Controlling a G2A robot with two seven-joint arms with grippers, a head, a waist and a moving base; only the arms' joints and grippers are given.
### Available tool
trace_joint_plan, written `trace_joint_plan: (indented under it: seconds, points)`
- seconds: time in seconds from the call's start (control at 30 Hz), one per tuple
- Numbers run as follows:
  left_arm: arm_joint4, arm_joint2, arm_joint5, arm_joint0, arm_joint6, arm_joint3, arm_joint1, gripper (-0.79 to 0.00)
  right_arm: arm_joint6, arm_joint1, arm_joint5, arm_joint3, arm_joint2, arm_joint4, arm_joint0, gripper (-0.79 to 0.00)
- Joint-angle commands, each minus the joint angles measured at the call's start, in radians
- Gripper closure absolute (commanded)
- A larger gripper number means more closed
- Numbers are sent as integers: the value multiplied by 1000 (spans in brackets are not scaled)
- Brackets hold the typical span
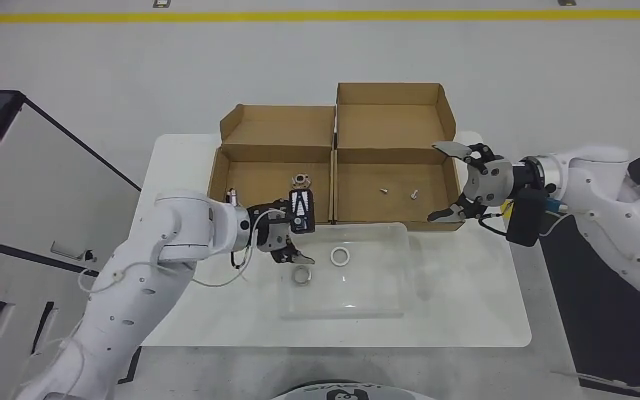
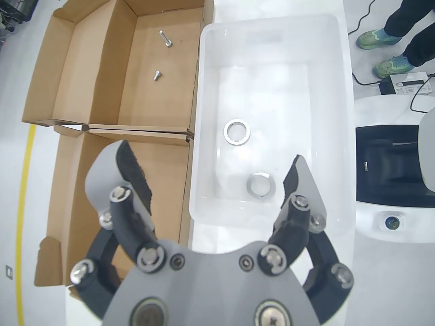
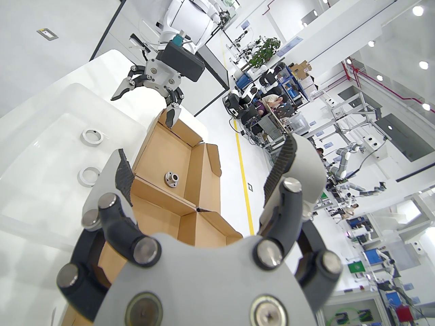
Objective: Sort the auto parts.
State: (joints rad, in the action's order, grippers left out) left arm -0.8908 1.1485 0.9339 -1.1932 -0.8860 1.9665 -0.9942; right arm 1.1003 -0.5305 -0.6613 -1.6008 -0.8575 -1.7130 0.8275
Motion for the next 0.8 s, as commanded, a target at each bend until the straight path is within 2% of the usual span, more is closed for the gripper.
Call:
trace_joint_plan:
  seconds: [0.0,0.2,0.27,0.33,0.47,0.77]
  points:
    - [0,0,0,0,0,0,0,-785,0,0,0,0,0,0,0,-785]
    - [-6,-15,-17,-5,8,18,0,-785,0,0,0,0,0,0,0,-785]
    - [-41,-65,-54,6,-54,47,4,-785,0,0,0,0,0,0,0,-785]
    - [-7,-106,-99,33,-100,67,8,-785,0,0,0,0,0,0,0,-785]
    - [55,-230,-225,115,-225,99,29,-785,0,0,0,0,0,0,0,-785]
    - [255,-509,-476,386,-477,121,75,-785,0,0,0,0,0,0,0,-785]
